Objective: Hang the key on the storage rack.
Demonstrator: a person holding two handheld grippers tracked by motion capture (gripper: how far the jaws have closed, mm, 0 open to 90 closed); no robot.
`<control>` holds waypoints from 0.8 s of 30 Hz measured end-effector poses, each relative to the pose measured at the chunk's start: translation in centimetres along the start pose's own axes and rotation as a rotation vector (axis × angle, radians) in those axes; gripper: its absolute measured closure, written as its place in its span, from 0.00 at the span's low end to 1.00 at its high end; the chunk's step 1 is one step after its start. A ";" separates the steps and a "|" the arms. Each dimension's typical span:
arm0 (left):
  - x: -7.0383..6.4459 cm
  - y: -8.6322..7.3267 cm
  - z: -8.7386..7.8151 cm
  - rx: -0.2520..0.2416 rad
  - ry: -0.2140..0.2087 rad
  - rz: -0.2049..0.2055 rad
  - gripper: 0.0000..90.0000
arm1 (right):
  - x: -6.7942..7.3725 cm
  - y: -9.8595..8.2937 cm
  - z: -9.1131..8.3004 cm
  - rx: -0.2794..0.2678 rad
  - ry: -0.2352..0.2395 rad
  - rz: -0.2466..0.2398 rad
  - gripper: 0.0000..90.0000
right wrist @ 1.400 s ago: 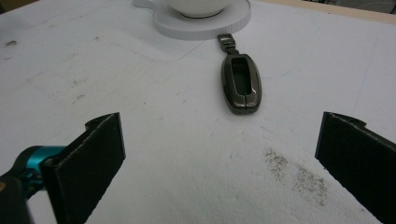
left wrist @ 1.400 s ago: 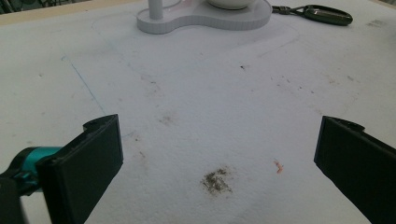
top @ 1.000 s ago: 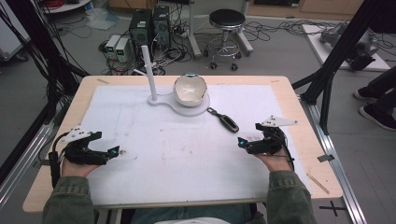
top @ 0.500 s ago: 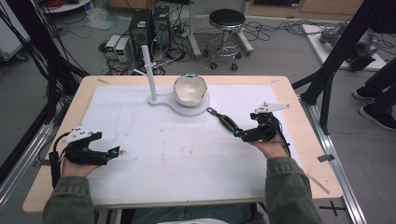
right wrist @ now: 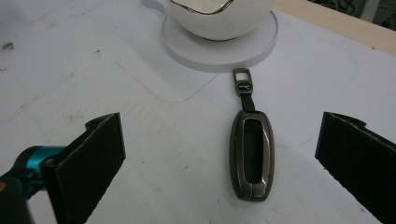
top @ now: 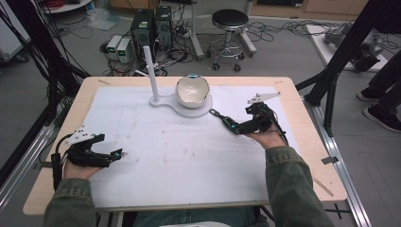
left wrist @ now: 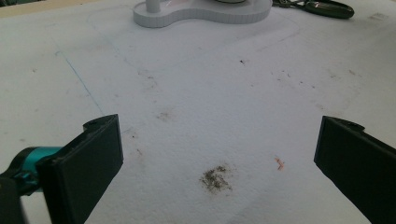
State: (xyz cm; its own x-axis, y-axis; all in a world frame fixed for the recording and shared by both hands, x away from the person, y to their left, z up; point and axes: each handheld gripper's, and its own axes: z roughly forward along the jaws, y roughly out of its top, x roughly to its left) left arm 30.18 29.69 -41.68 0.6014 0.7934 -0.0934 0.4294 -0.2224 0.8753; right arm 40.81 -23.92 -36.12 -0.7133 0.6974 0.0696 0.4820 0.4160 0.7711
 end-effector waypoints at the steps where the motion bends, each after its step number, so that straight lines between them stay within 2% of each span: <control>1: 0.0 0.0 0.0 0.000 -0.001 0.000 0.02 | 0.0 0.2 0.3 0.010 0.004 0.001 0.00; 2: 0.0 0.0 0.0 -0.001 -0.002 -0.002 0.02 | -0.1 0.7 0.9 0.027 0.012 -0.009 0.00; 7: 0.1 -0.1 0.2 0.008 -0.006 -0.001 0.02 | -0.1 1.3 1.9 0.061 0.026 -0.017 0.00; 9: 0.1 -0.1 0.2 0.009 -0.006 -0.001 0.02 | 0.0 1.7 2.7 0.100 0.032 -0.036 0.00; 15: 0.1 -0.1 0.1 0.004 -0.002 -0.002 0.02 | -0.1 2.6 4.1 0.153 0.050 -0.041 0.00; 21: 0.1 -0.1 0.1 0.005 -0.002 -0.001 0.02 | 0.0 4.1 5.5 0.200 0.051 -0.069 0.00; 24: 0.2 -0.1 0.1 0.005 -0.002 -0.002 0.02 | -0.1 4.8 6.2 0.231 0.045 -0.068 0.00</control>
State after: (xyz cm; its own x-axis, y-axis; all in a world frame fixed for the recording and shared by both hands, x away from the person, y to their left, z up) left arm 30.31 29.78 -41.79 0.6016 0.7930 -0.0963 0.4341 -0.2234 0.8727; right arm 46.30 -18.38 -36.36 -0.7675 0.6386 0.0552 0.5322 0.5868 0.6103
